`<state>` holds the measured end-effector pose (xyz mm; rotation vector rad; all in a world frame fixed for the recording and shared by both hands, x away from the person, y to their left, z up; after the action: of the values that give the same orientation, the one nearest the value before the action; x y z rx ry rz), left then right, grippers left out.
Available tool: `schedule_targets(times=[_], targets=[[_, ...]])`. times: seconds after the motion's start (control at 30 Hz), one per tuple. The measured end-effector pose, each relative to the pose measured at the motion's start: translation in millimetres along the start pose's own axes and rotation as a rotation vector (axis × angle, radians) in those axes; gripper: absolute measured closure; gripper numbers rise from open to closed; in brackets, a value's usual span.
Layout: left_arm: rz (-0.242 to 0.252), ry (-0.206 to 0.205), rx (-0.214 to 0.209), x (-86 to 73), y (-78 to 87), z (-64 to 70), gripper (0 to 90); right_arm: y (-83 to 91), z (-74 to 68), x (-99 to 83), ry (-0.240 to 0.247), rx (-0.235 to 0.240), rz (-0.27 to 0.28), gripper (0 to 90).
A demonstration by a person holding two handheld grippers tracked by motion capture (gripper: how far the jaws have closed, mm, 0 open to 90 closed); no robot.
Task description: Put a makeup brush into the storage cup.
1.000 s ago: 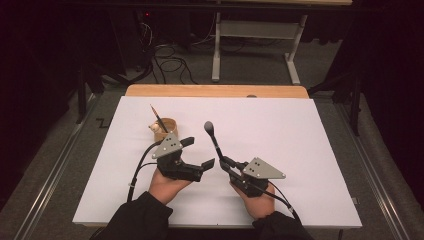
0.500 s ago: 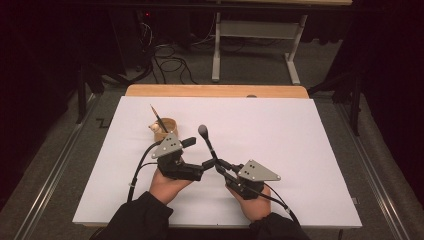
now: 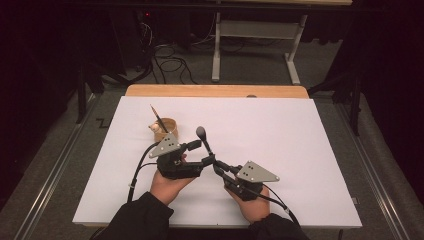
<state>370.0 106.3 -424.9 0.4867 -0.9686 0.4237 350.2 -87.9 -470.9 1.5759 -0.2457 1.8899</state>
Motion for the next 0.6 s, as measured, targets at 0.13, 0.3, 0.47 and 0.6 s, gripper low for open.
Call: schedule_targets(times=[0.13, 0.3, 0.47, 0.6], targets=[[0.009, 0.025, -0.023, -0.4, 1.1, -1.3, 40.3, 0.2, -0.1, 0.2, 0.0, 0.0, 0.0, 80.9], [0.01, 0.032, -0.04, -0.5, 1.9, -1.2, 51.1, -0.2, -1.0, 0.2, 0.002, 0.001, -0.001, 80.9], [0.013, 0.035, -0.049, -0.8, 2.1, -0.9, 60.2, -0.7, -1.4, 0.1, 0.005, 0.002, -0.001, 81.0], [0.015, 0.037, -0.056, -1.0, 2.5, -0.9, 65.2, -1.0, -1.9, 0.2, 0.007, 0.004, 0.0, 80.9]])
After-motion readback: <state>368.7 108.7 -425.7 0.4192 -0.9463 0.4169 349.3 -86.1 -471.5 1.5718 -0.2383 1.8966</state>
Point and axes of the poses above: each handheld gripper's, and its own axes: y roughly backward along the jaws, x roughly out of its top, z roughly to its right, the point moved 3 cm from there along -y, roughly forward along the jaws, and after that the axes turned 14 degrees about y, right-handed, at the moved point
